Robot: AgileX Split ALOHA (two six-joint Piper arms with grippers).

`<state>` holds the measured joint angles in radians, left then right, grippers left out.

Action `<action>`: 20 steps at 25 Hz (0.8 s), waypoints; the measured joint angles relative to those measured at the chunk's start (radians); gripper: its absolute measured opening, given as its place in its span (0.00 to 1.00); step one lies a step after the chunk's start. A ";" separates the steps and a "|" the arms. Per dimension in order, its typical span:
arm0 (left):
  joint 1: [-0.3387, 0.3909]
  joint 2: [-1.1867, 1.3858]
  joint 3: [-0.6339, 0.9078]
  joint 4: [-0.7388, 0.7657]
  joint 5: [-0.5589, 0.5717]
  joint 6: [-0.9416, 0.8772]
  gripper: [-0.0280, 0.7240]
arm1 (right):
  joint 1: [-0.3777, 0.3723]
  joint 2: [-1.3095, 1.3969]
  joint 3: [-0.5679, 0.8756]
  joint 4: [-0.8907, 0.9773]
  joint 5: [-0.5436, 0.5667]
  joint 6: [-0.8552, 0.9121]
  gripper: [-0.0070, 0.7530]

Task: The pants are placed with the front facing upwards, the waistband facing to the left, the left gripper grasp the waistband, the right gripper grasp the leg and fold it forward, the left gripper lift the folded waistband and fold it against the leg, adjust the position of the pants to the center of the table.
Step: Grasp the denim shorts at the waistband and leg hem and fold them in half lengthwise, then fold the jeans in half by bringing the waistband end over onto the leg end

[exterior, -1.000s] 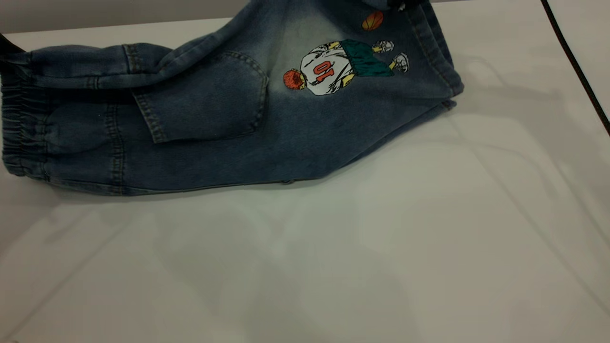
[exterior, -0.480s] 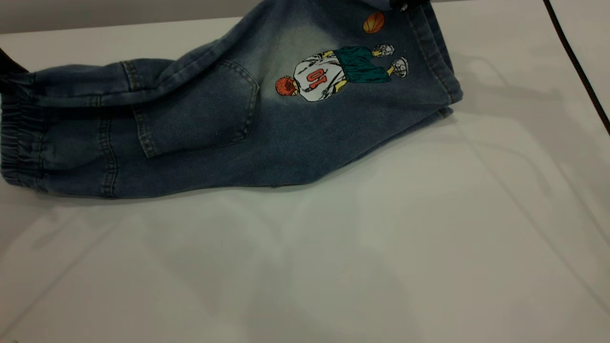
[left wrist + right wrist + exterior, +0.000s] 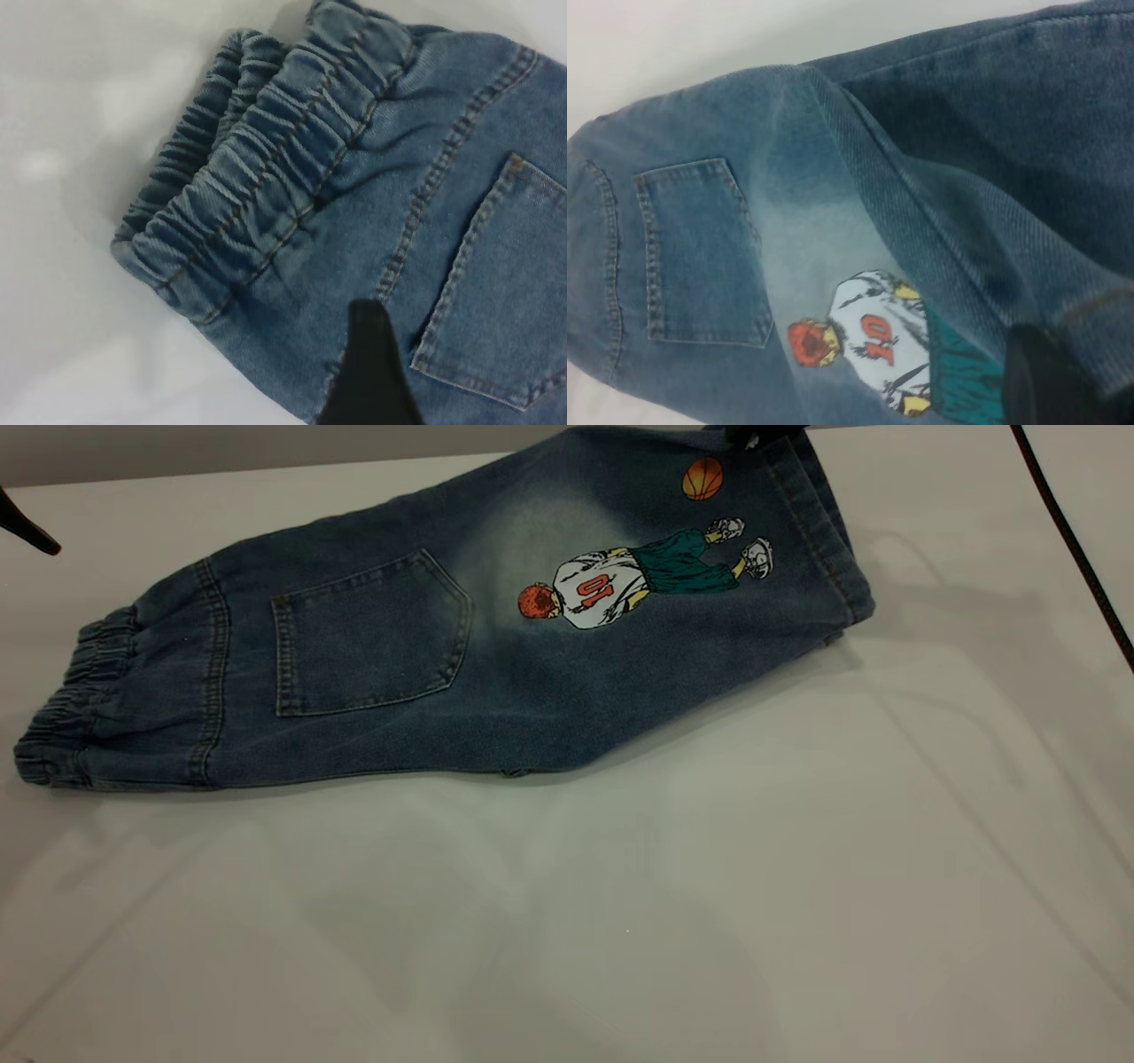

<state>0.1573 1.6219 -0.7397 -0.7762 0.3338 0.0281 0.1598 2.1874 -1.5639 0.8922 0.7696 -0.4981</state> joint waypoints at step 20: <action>0.222 0.000 0.000 0.301 0.234 0.021 0.67 | 0.000 -0.004 0.000 0.063 0.085 -0.138 0.62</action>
<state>0.3797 1.6219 -0.7397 -0.4749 0.5678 0.0489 0.1598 2.1833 -1.5639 0.9548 0.8547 -0.6359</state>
